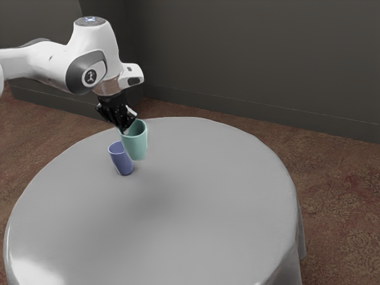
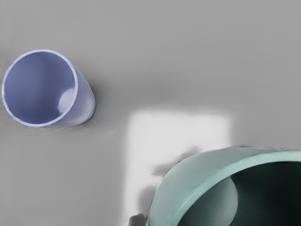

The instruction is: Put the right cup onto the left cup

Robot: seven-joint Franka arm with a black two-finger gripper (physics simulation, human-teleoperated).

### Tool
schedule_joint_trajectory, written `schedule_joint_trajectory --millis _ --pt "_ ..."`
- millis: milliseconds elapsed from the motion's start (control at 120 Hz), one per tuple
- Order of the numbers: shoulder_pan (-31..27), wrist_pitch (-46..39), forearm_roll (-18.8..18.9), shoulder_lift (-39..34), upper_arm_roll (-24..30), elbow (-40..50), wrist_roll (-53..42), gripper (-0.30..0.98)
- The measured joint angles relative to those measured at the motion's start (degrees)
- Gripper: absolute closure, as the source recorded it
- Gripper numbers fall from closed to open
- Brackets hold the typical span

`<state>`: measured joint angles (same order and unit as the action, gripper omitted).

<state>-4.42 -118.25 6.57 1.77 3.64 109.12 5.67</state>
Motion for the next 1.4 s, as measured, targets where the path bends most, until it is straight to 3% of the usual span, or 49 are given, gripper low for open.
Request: schedule_joint_trajectory --millis 492,725,1400 --pt "-15.66 1.43 -1.23 0.63 0.02 0.26 -5.18 0.79" --pt "-8.38 0.56 -1.6 6.74 0.08 -5.96 -7.73 0.79" --pt "-12.61 2.2 -5.14 17.21 -0.04 -17.98 -14.31 0.79"
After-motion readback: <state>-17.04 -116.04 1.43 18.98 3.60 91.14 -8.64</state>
